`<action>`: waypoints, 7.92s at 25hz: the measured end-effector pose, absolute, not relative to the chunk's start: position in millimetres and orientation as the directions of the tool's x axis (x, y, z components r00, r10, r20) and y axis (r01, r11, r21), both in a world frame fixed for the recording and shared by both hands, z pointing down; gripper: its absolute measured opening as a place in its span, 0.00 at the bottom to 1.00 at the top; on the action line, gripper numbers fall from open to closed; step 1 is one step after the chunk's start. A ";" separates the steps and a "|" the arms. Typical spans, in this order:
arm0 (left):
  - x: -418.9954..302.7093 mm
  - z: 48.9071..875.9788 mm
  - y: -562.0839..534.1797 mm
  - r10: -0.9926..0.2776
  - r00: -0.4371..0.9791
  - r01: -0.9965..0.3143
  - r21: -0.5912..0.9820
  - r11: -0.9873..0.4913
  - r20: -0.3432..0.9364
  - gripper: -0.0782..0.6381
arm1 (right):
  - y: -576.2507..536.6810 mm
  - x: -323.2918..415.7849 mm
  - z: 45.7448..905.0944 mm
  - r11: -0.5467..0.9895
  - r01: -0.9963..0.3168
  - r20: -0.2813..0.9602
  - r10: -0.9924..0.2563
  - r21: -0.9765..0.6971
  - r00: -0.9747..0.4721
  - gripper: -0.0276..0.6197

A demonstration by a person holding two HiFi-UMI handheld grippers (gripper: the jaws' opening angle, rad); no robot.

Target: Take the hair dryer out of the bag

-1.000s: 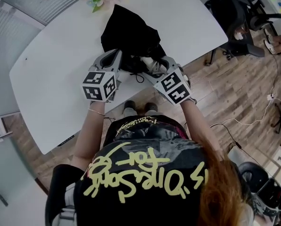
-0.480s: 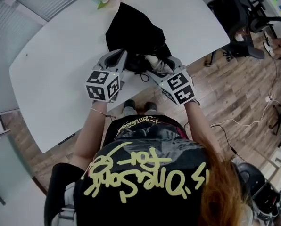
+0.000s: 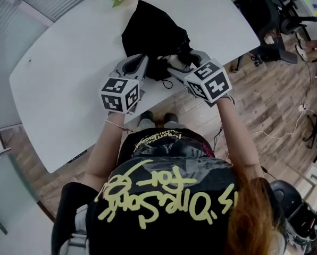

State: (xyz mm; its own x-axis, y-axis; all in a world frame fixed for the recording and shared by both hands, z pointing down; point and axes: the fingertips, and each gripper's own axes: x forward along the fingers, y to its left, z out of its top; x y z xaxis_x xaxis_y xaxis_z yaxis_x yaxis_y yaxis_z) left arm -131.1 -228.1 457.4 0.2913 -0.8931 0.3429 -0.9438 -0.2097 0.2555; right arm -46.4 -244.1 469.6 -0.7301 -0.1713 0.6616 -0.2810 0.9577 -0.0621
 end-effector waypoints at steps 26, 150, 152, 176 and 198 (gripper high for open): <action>-122.1 450.6 -216.7 -0.883 0.332 -0.931 0.265 -0.250 0.333 0.14 | -241.8 -60.5 516.2 0.989 -0.143 0.889 -0.028 -0.042 -0.456 0.48; -147.0 469.5 -170.1 -0.887 0.112 -0.993 0.077 -0.086 0.447 0.13 | -246.8 -91.4 471.4 0.991 0.007 0.776 0.111 -0.137 -0.621 0.34; -146.7 471.7 -169.7 -0.885 0.113 -0.993 0.082 -0.085 0.452 0.13 | -249.5 -95.3 478.3 0.991 -0.002 0.787 0.104 -0.133 -0.608 0.34; -136.5 476.1 -160.1 -0.879 0.092 -0.994 0.100 -0.050 0.467 0.13 | -247.7 -113.1 513.4 0.997 -0.009 0.886 0.066 -0.079 -0.460 0.34; -124.4 466.6 -128.3 -0.870 0.036 -0.999 0.009 -0.036 0.492 0.16 | -249.9 -109.9 493.9 0.994 -0.068 0.809 0.034 -0.091 -0.586 0.39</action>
State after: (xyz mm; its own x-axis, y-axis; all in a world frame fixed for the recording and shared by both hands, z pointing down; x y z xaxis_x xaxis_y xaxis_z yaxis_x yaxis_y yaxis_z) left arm -124.4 -128.3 466.6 0.0357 -0.8697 0.4922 -0.9993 -0.0360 0.0088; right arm -109.9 -249.9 493.9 -0.5862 0.0344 0.8095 -0.0675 0.9936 -0.0911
